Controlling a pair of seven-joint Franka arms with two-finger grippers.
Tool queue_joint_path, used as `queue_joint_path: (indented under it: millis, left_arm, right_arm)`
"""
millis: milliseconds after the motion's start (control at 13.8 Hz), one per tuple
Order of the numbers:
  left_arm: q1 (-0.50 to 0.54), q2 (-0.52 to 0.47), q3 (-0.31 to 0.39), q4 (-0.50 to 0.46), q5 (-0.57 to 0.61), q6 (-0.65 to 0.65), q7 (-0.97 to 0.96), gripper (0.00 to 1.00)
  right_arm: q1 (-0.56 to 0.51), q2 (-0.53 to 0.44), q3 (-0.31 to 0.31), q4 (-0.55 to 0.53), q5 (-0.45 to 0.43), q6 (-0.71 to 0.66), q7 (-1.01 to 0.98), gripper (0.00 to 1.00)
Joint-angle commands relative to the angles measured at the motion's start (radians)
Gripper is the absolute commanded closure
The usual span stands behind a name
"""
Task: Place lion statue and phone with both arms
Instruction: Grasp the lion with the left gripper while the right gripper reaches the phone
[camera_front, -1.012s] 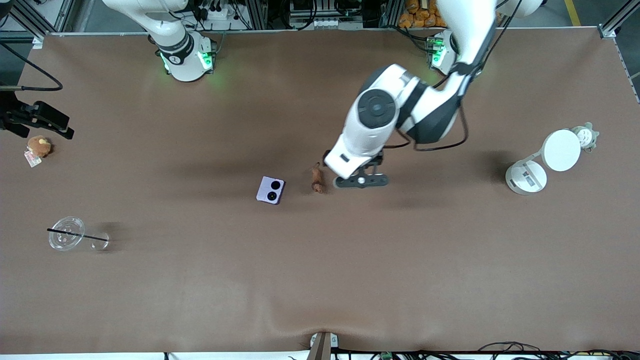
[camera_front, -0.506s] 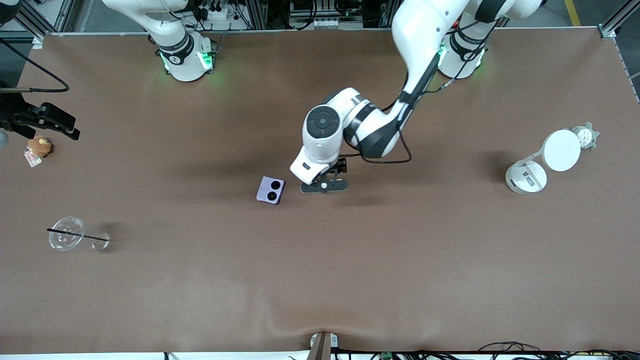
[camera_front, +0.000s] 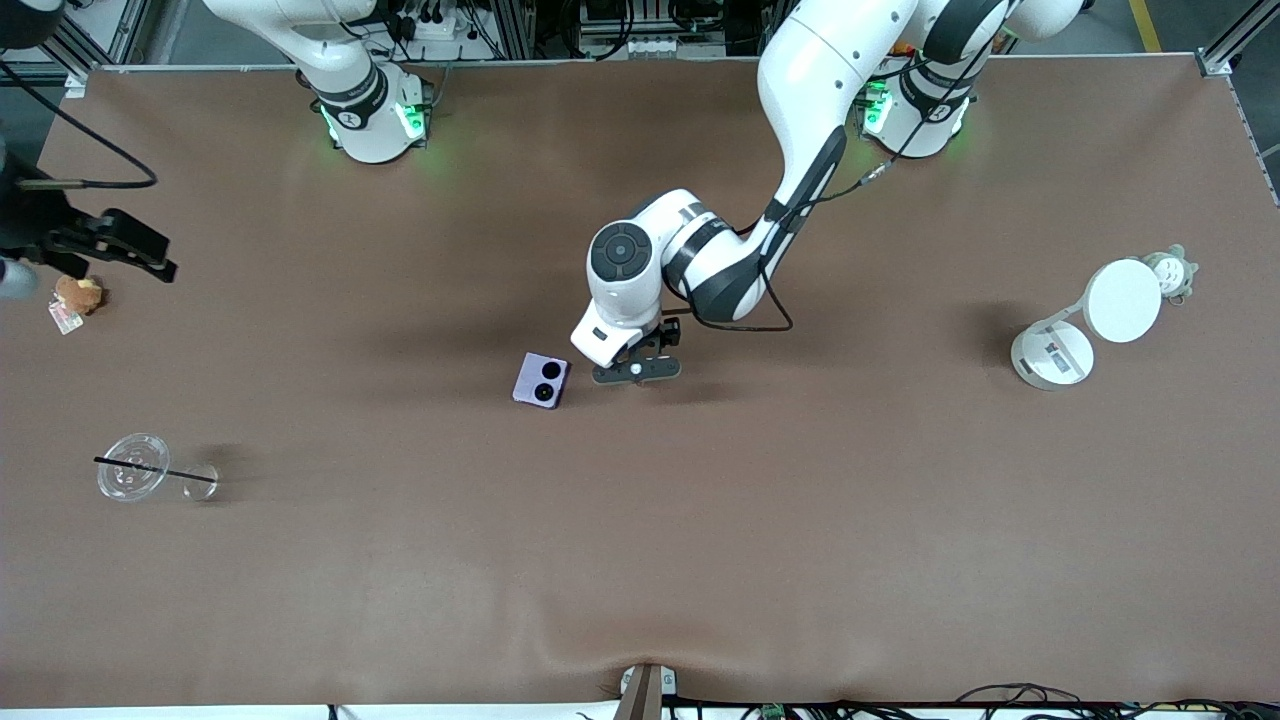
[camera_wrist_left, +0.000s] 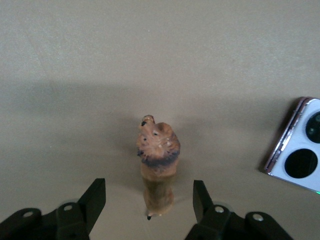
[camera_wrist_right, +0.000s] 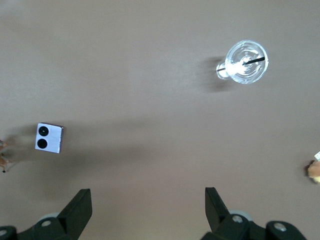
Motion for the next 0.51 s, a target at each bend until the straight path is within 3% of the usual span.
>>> queue_joint_path:
  millis: [0, 217, 289, 434]
  left_arm:
    - [-0.013, 0.023, 0.007, 0.009, 0.02, 0.031, -0.039, 0.37]
    - [-0.015, 0.032, 0.007, 0.009, 0.02, 0.05, -0.04, 0.4]
    - [-0.013, 0.033, 0.007, 0.009, 0.021, 0.051, -0.04, 0.51]
    - [-0.009, 0.022, 0.007, 0.006, 0.029, 0.05, -0.026, 1.0]
  right_arm:
    - [0.05, 0.026, -0.004, 0.002, 0.013, 0.024, 0.096, 0.0]
    - [0.12, 0.068, -0.004, 0.002, 0.013, 0.056, 0.234, 0.0]
    - [0.14, 0.086, -0.004, 0.002, 0.013, 0.068, 0.283, 0.0]
    - [0.177, 0.111, -0.004, -0.041, 0.013, 0.14, 0.339, 0.0]
